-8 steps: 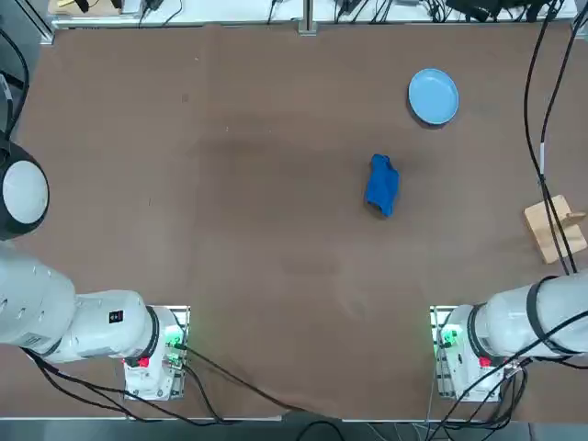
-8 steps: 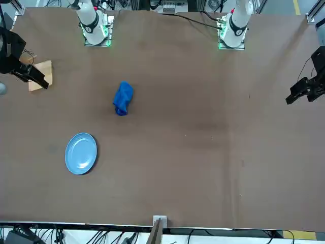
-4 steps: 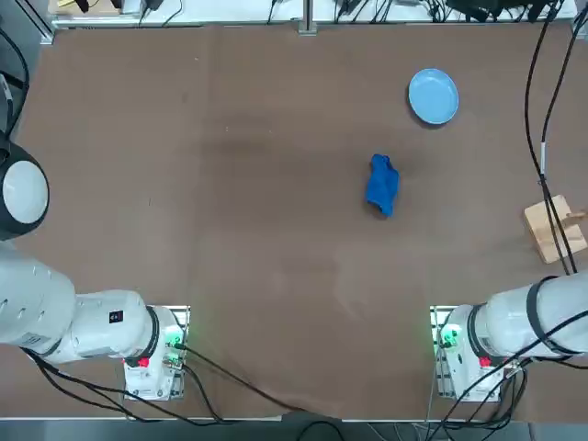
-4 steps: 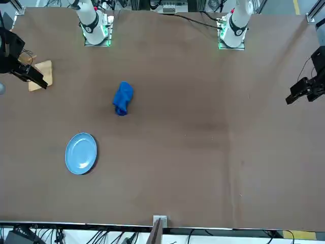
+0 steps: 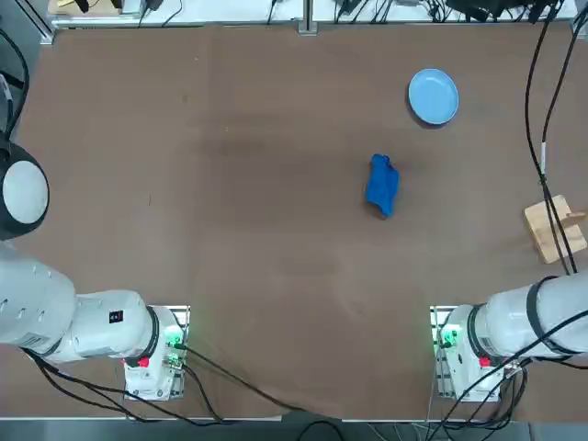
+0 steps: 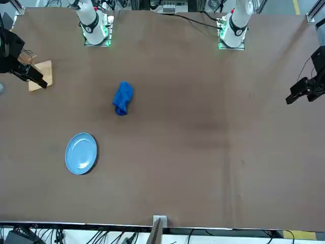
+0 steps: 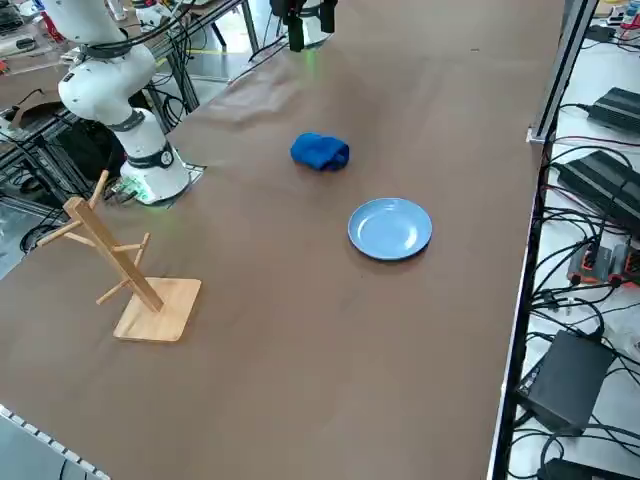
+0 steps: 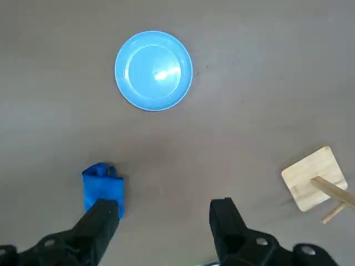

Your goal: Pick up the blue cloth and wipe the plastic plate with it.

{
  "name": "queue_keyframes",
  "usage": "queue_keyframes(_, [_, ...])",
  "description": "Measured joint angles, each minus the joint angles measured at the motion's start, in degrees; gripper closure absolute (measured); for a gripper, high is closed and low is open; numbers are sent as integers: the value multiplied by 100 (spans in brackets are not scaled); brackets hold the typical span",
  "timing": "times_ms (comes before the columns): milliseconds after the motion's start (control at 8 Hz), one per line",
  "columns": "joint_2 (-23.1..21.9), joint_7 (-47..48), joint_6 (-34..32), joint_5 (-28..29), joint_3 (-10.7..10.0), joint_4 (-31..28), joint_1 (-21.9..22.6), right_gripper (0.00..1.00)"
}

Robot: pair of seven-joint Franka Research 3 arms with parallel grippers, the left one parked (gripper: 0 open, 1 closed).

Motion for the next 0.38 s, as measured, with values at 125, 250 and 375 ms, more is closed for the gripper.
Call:
queue_keyframes(125, [0,0,-1,0,0,0,0,0])
queue_keyframes(250, [0,0,-2,0,0,0,0,0])
queue_keyframes(375, [0,0,-2,0,0,0,0,0])
